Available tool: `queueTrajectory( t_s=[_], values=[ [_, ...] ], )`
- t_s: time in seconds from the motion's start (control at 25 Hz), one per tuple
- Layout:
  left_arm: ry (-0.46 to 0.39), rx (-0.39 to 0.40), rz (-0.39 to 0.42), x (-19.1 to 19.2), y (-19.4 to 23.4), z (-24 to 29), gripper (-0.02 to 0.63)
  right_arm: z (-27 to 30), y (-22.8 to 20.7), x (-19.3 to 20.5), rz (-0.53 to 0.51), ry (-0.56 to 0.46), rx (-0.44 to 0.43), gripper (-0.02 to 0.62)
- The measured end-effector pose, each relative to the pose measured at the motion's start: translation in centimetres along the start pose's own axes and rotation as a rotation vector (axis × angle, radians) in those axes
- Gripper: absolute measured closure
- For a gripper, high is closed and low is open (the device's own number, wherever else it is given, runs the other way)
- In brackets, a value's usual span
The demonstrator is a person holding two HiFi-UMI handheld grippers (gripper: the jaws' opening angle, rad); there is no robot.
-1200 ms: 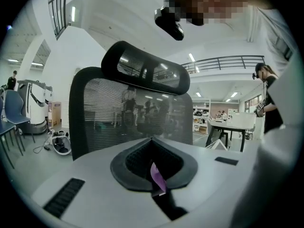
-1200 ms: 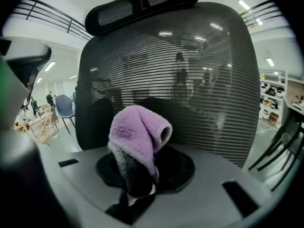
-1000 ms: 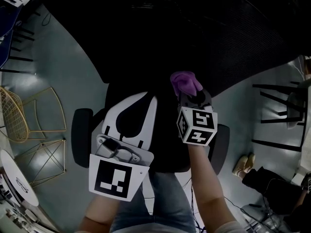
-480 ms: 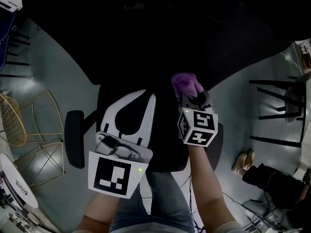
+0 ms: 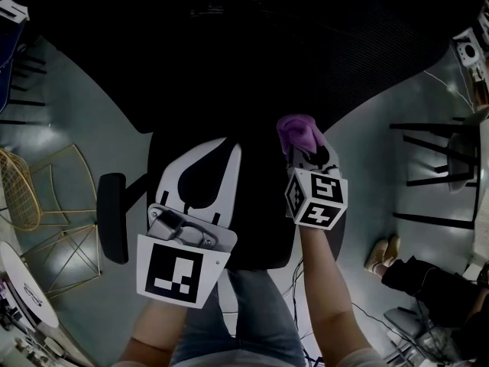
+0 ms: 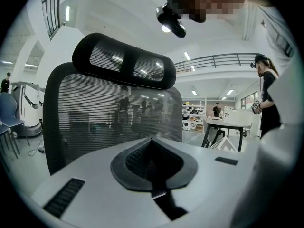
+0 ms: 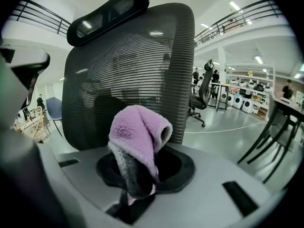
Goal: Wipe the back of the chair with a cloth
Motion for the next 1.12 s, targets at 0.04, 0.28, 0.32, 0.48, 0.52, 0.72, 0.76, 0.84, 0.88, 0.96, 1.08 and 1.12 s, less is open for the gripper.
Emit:
queueTrajectory(
  t_s=[0.04,0.28,0.32,0.48,0.52,0.72,0.76,0.84,0.88,0.96,1.08,1.12],
  values=[
    [-0.001,-0.004,0.0,0.0,-0.1,0.0,0.594,0.0,-0.3,0.1,0.003,0.001,0.003,0.5],
    [-0.009,-0.034,0.001,0.1,0.0,-0.6,0.594,-0.1,-1.4,0.4,0.02,0.007,0.019,0.5],
    [-0.009,-0.042,0.001,0.2,0.0,-0.8,0.594,-0.1,-1.7,0.4,0.023,0.007,0.022,0.5],
    [-0.011,-0.082,-0.002,0.6,0.4,-1.9,0.594,-0.2,-2.2,0.6,0.038,0.002,0.04,0.5],
    [-0.01,-0.094,-0.001,0.8,0.6,-2.3,0.594,-0.2,-2.2,0.6,0.038,-0.001,0.045,0.5],
    [-0.022,-0.177,-0.015,1.8,2.2,-4.7,0.594,-0.3,-1.9,0.8,0.022,-0.039,0.067,0.5],
    [-0.028,-0.192,-0.017,2.0,2.6,-5.2,0.594,-0.2,-1.9,0.9,0.023,-0.049,0.073,0.5],
    [-0.037,-0.214,-0.012,2.3,3.2,-6.1,0.594,-0.2,-2.0,0.9,0.027,-0.065,0.086,0.5],
    [-0.038,-0.219,-0.009,2.4,3.5,-6.5,0.594,-0.1,-2.0,1.0,0.03,-0.068,0.091,0.5],
    [-0.031,-0.224,-0.017,2.8,3.9,-7.4,0.594,0.0,-1.7,1.4,0.033,-0.07,0.099,0.5],
    [-0.034,-0.223,-0.025,3.0,4.3,-8.5,0.594,0.1,-1.2,1.8,0.012,-0.085,0.116,0.5],
    [-0.035,-0.222,-0.025,3.0,4.4,-8.8,0.594,0.1,-1.1,1.9,0.004,-0.089,0.123,0.5]
  ],
)
Point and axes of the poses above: the fingertips, and each gripper's own axes: z forward along the fingers, y to its left, x out of its underside, the point moved 6 cm from there along -z, backward along the fingers, and after that the axes turned 15 degrees about x, right-handed, at the moved point
